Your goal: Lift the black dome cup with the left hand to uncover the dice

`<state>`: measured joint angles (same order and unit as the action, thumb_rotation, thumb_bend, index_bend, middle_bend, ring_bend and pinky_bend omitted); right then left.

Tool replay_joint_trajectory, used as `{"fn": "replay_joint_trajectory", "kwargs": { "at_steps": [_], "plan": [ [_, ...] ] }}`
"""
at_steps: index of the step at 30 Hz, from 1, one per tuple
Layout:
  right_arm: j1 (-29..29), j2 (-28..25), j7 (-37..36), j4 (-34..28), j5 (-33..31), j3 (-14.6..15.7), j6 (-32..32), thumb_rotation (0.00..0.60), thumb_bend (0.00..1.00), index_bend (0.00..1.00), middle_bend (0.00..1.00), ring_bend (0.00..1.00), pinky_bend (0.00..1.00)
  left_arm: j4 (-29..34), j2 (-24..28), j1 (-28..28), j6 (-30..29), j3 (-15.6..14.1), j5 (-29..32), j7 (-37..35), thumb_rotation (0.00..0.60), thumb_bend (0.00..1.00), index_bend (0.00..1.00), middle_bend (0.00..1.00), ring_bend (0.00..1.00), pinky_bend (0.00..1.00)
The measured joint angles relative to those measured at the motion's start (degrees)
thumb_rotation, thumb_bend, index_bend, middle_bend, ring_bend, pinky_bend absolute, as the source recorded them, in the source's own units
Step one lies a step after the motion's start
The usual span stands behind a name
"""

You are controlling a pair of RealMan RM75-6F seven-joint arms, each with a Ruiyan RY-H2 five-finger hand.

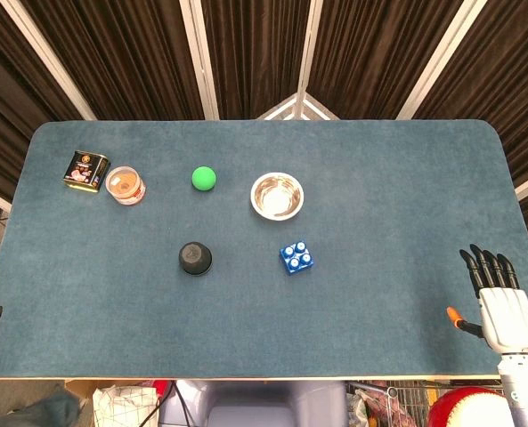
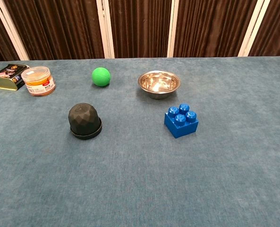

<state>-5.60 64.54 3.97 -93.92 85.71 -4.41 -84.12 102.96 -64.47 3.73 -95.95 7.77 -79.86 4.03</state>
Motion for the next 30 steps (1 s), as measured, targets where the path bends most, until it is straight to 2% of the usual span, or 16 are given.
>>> {"fn": "replay_joint_trajectory", "kwargs": {
  "at_steps": [10,15,19,23,30],
  "plan": [
    [0.72,-0.49,0.63,-1.61,0.31,-0.19,-1.71,0.6,0.23,0.0,0.0,0.0,0.0,0.34,0.13,0.07,-0.35,-0.65,-1.62,0.29,0.6,0.33,0.19,0.14,0.0,0.0],
    [0.54,-0.28,0.71,-1.68,0.03,-0.28,-1.31,0.6,0.23,0.0,0.0,0.0,0.0,0.07,-0.33,-0.19,-0.4,-1.06,-3.4,-1.86,0.6,0.24,0.16,0.14,0.0,0.0],
    [0.92,-0.85,0.28,-1.87,-0.33,-0.12,-1.38,0.6,0.23,0.0,0.0,0.0,0.0,0.05,-0.76,-1.26,1.73,-1.26,-3.7,-4.47,0.6,0.19,0.13,0.13,0.0,0.0],
    [0.94,-1.03,0.04,-1.88,-0.4,-0.14,-1.32,0.6,0.23,0.0,0.0,0.0,0.0,0.84,-1.73,-3.71,6.14,-0.08,0.05,-1.59,0.6,0.16,0.11,0.12,0.0,0.0],
    [0.35,-0.08,-0.19,-0.58,-0.81,-0.28,-0.26,0.6,0.23,0.0,0.0,0.0,0.0,2.03,-5.43,-10.72,12.21,5.26,7.72,4.92,0.6,0.13,0.06,0.04,0.0,0.0]
  ]
}}
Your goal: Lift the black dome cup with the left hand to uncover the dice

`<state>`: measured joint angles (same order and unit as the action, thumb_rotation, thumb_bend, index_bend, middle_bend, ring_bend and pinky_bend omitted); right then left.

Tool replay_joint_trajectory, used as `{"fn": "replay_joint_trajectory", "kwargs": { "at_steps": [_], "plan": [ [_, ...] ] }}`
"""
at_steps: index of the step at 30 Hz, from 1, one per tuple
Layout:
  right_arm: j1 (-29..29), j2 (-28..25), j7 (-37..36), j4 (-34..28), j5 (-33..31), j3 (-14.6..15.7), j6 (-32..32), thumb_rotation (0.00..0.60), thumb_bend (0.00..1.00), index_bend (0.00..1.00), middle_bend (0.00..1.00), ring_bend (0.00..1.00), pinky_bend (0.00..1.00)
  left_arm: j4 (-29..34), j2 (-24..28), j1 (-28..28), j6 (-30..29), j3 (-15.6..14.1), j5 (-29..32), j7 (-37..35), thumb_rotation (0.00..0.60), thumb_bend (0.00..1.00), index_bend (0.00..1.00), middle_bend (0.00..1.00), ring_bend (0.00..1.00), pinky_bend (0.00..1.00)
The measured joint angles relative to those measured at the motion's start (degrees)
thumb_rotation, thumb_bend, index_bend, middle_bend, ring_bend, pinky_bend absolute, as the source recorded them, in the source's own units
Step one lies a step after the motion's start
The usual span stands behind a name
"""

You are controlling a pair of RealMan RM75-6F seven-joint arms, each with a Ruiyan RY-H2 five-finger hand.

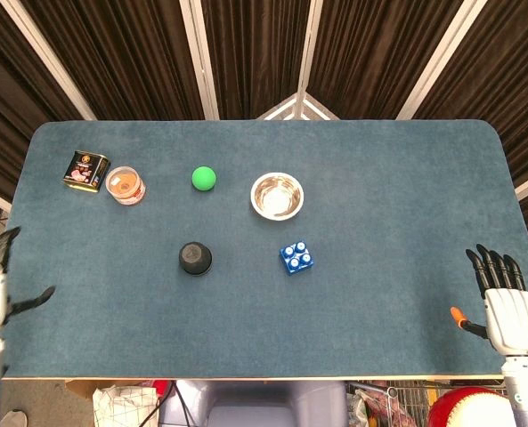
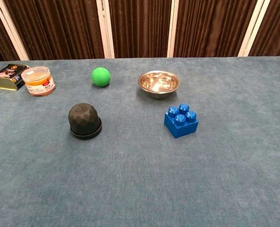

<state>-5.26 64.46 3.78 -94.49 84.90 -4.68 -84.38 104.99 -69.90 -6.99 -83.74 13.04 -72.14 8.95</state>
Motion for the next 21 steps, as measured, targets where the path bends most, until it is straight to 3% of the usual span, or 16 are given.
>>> {"fn": "replay_joint_trajectory", "kwargs": {
  "at_steps": [9,17,21],
  "plan": [
    [0.27,0.04,-0.01,0.05,0.21,0.41,-0.14,0.6,0.23,0.0,0.0,0.0,0.0,-2.91,-6.73,-6.74,6.38,2.7,7.06,6.47,0.6,0.09,0.02,0.03,0.0,0.0],
    [0.2,-0.27,-0.83,0.28,-0.05,0.22,0.08,0.6,0.23,0.0,0.0,0.0,0.0,-5.71,-10.7,-12.75,18.98,3.24,12.67,1.27,0.6,0.07,0.02,0.05,0.0,0.0],
    [0.1,-0.17,-0.94,0.56,-0.28,0.16,0.32,0.6,0.23,0.0,0.0,0.0,0.0,-8.48,-13.65,-15.54,21.54,3.38,14.5,0.23,0.6,0.05,0.02,0.06,0.0,0.0]
  ]
}}
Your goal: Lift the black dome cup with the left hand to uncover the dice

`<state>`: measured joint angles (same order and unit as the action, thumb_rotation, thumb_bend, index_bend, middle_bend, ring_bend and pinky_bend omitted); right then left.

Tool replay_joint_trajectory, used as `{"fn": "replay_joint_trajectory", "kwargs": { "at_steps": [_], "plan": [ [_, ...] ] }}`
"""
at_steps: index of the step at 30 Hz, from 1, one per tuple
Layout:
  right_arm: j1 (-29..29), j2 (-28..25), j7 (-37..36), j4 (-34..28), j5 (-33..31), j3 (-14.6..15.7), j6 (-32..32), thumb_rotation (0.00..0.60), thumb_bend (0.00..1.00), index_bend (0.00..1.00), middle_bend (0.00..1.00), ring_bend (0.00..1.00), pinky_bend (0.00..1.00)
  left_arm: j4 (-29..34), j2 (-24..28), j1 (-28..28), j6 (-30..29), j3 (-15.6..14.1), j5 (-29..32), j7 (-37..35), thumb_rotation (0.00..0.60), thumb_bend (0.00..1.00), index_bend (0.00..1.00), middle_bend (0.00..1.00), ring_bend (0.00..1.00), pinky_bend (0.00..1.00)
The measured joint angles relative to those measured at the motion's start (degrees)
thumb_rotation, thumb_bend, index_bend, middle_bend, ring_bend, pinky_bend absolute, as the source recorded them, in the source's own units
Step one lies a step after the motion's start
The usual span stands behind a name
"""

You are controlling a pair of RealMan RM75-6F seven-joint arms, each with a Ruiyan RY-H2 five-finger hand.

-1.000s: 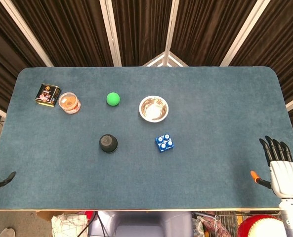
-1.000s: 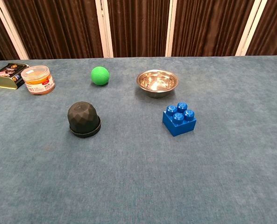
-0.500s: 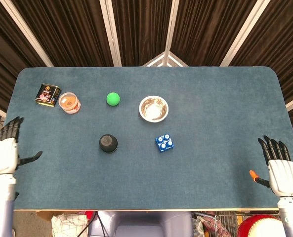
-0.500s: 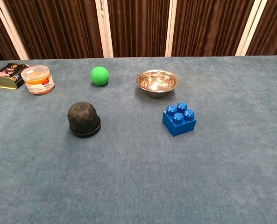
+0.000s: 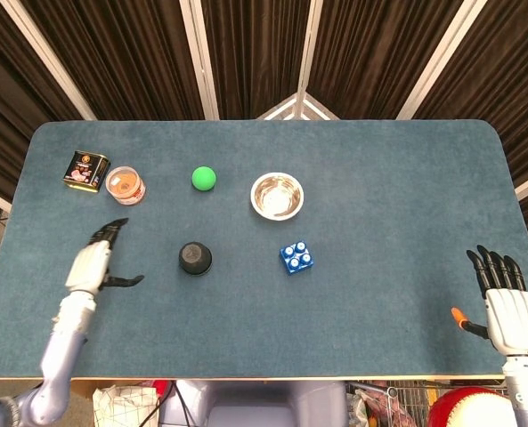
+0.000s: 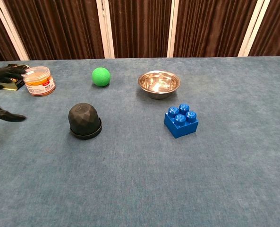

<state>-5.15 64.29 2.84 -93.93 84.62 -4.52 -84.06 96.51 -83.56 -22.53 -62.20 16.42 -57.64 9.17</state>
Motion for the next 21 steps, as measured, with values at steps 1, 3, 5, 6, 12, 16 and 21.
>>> {"fn": "replay_joint_trajectory", "kwargs": {
  "at_steps": [1,3,5,6,12,16,21],
  "plan": [
    [-0.02,0.03,0.0,0.05,-0.02,0.01,0.07,0.6,0.23,0.0,0.0,0.0,0.0,-0.69,-0.84,-0.48,0.1,0.06,0.36,0.12,0.6,0.05,0.02,0.06,0.0,0.0],
    [-0.07,0.12,-0.01,0.16,-0.07,0.03,0.19,0.6,0.23,0.0,0.0,0.0,0.0,-2.3,-2.97,-1.63,0.07,0.16,1.12,0.79,0.6,0.05,0.02,0.06,0.0,0.0],
    [-0.06,0.17,0.01,0.18,-0.18,-0.04,0.13,0.6,0.23,0.0,0.0,0.0,0.0,-3.85,-5.21,-2.9,0.05,0.17,1.97,1.99,0.6,0.05,0.02,0.06,0.0,0.0],
    [-0.04,0.21,0.03,0.18,-0.28,-0.08,0.1,0.6,0.23,0.0,0.0,0.0,0.0,-4.47,-6.17,-3.46,0.06,0.17,2.4,2.55,0.6,0.05,0.02,0.06,0.0,0.0],
    [-0.13,0.24,0.02,0.24,-1.01,-0.42,0.4,0.6,0.23,0.0,0.0,0.0,0.0,-8.17,-11.35,-6.48,0.12,-0.06,5.2,6.28,0.6,0.05,0.02,0.09,0.0,0.0],
    [-0.43,0.3,-0.28,0.68,-1.36,-0.59,0.92,0.6,0.23,0.0,0.0,0.0,0.0,-9.97,-13.93,-7.99,0.17,-0.21,6.15,7.23,0.6,0.05,0.02,0.12,0.0,0.0],
    [-0.63,0.37,-0.49,0.84,-1.45,-0.69,1.18,0.6,0.23,0.0,0.0,0.0,0.0,-10.5,-15.45,-9.04,-0.19,-0.54,6.37,8.25,0.6,0.05,0.02,0.14,0.0,0.0]
  ]
}}
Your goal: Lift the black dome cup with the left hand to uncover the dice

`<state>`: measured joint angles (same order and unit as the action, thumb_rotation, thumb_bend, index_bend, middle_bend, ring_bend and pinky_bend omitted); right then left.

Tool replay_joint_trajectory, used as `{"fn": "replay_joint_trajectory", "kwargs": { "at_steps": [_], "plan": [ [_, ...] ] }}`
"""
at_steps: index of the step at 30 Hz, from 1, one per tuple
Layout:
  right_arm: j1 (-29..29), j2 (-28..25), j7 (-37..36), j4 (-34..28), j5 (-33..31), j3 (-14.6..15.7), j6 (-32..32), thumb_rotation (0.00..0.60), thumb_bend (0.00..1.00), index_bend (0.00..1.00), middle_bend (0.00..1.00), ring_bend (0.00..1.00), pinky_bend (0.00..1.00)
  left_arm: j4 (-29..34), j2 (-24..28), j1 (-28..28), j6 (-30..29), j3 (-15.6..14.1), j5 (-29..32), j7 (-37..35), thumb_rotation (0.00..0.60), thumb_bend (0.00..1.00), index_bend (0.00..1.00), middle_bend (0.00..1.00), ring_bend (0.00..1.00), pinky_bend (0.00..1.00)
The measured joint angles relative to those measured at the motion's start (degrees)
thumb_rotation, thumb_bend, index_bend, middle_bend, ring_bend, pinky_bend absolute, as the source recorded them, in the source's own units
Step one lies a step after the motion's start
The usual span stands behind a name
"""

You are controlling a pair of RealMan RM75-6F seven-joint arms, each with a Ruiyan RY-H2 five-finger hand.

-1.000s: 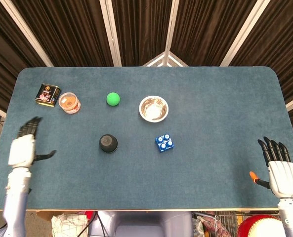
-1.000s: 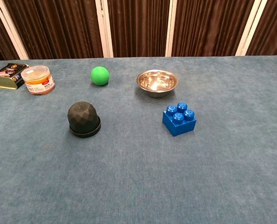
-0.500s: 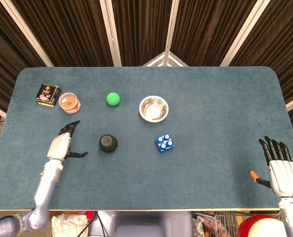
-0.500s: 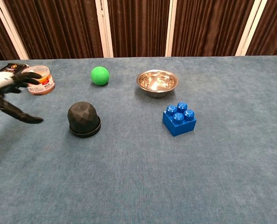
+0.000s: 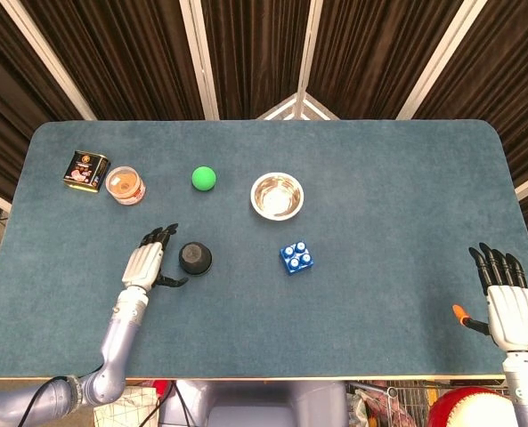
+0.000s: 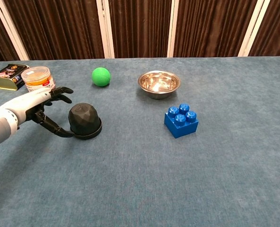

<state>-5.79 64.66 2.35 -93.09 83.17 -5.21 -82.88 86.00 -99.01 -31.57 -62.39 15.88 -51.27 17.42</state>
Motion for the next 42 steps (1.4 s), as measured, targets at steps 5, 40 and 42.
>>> {"fn": "replay_joint_trajectory", "kwargs": {
  "at_steps": [5,40,42],
  "plan": [
    [-0.03,-0.18,-0.45,0.16,0.14,0.02,0.01,0.6,0.23,0.0,0.0,0.0,0.0,-1.28,-1.43,-0.91,-0.21,-0.09,0.81,1.11,0.6,0.05,0.02,0.16,0.0,0.0],
    [0.39,-0.36,-0.89,-0.26,1.06,0.63,-0.56,0.6,0.23,0.0,0.0,0.0,0.0,-6.57,-7.32,-4.82,-0.71,-0.19,3.17,4.89,0.6,0.28,0.11,0.29,0.0,0.0],
    [0.3,-0.23,-0.92,-0.24,1.02,0.66,-0.34,0.6,0.23,0.0,0.0,0.0,0.0,-6.92,-7.61,-4.9,-0.71,-0.18,3.1,4.85,0.6,0.31,0.15,0.29,0.0,0.0]
  ]
}}
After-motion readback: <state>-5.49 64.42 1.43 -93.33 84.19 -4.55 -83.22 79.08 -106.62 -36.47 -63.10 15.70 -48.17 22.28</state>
